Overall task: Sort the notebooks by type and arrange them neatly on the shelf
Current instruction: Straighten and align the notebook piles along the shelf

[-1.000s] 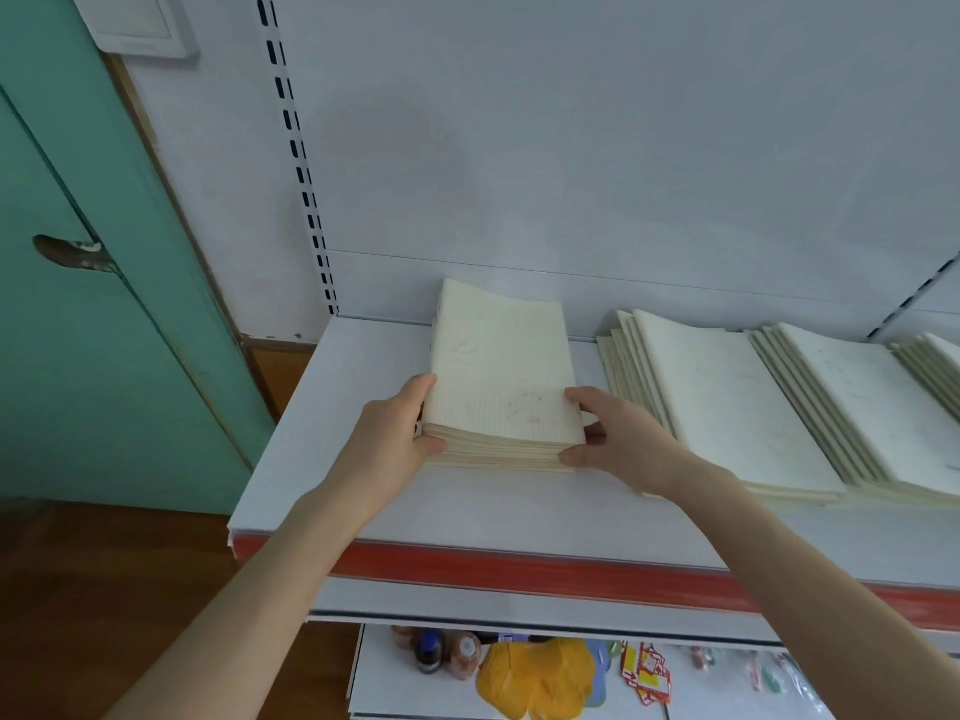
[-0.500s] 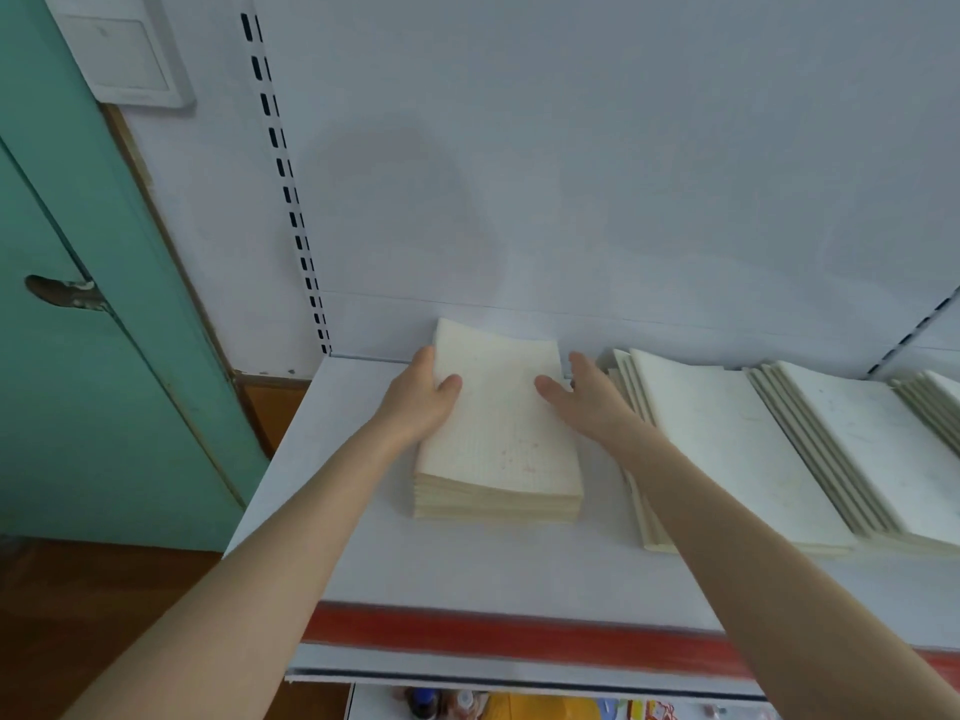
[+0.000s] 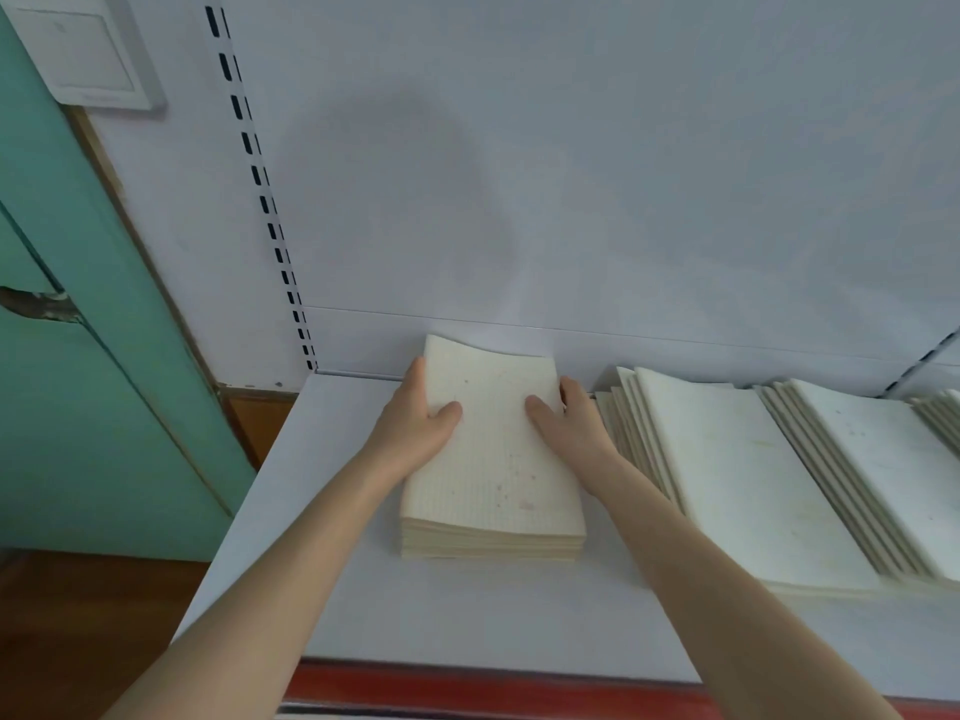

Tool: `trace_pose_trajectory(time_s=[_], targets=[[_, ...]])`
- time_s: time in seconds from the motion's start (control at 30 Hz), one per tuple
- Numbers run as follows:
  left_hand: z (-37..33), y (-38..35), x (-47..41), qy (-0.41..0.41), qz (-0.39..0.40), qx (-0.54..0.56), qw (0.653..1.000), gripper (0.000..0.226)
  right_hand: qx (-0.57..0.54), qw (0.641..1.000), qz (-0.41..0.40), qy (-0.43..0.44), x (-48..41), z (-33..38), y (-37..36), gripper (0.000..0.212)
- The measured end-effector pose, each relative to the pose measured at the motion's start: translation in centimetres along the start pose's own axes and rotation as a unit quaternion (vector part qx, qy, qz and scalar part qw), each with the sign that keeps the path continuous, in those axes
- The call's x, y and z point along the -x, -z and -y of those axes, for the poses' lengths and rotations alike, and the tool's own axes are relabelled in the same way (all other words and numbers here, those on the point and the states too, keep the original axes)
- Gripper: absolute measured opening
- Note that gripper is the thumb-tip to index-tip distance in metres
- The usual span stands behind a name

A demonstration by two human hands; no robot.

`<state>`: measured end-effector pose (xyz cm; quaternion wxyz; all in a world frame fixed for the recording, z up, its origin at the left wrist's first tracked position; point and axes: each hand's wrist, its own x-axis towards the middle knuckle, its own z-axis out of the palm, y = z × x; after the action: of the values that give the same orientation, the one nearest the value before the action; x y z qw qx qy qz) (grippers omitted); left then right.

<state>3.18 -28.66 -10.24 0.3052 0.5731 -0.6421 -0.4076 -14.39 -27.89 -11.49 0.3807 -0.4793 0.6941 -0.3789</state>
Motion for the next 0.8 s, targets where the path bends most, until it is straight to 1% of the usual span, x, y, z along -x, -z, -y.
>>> trace_pose_trajectory(time_s=[0.07, 0.17, 0.3, 0.43, 0.5, 0.57, 0.67, 0.8], targets=[[-0.1, -0.3, -0.2, 0.003, 0.006, 0.011, 1.0, 0.044, -0.018, 1.0, 0.009, -0.005, -0.2, 0.0, -0.1, 0.037], [0.1, -0.7, -0.3, 0.007, -0.001, 0.008, 1.0, 0.052, -0.017, 1.0, 0.003, 0.006, -0.4, 0.0, -0.3, 0.033], [0.1, -0.9, -0.2, 0.001, -0.024, 0.001, 1.0, 0.041, -0.009, 1.0, 0.004, 0.02, -0.5, -0.1, 0.0, 0.034], [0.0, -0.4, -0.3, 0.009, -0.021, 0.041, 0.999, 0.033, -0.026, 0.999, 0.017, 0.013, -1.1, 0.0, 0.2, 0.043], [0.0, -0.4, -0.4, 0.026, -0.023, 0.071, 0.997, 0.031, -0.058, 0.998, 0.009, 0.002, -1.3, 0.1, 0.0, 0.047], [0.1, -0.5, -0.4, 0.024, -0.028, 0.086, 0.996, 0.029, -0.071, 0.997, -0.001, 0.002, -1.6, 0.1, -0.1, 0.046], [0.2, -0.6, -0.3, 0.019, -0.036, 0.085, 0.996, 0.029, -0.063, 0.998, -0.008, 0.006, -1.8, -0.1, -0.2, 0.045], [0.0, -0.6, -0.3, 0.021, -0.023, 0.09, 0.995, 0.033, -0.058, 0.998, 0.004, 0.006, -1.8, -0.1, -0.1, 0.046]])
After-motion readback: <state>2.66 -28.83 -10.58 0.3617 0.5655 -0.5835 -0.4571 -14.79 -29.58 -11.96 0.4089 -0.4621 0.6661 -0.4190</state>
